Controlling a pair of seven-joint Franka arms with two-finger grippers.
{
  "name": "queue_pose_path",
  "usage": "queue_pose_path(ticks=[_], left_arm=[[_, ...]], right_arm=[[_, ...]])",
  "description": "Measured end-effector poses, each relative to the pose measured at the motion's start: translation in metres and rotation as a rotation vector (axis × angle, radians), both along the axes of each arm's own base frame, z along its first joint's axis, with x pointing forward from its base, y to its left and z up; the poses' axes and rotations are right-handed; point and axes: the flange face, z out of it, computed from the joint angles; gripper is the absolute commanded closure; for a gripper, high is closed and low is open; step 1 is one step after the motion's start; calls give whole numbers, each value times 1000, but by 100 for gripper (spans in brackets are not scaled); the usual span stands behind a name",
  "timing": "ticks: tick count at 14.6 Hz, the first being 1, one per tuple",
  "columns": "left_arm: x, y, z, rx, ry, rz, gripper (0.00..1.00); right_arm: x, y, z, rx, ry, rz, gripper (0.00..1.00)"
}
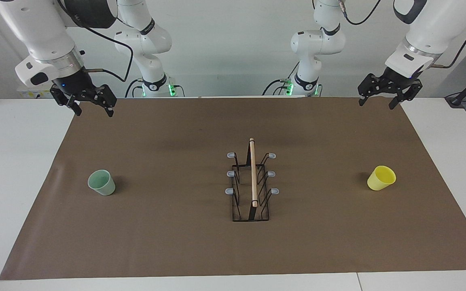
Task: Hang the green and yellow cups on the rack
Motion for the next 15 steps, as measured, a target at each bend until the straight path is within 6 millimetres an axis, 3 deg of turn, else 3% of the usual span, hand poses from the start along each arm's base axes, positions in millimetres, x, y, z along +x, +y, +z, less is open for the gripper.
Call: queue_pose_path(ticks=[15], left_arm=[[-1,-5,-2,13,-5,7,0]], right_arm=[[-3,0,-6,1,20,0,0]])
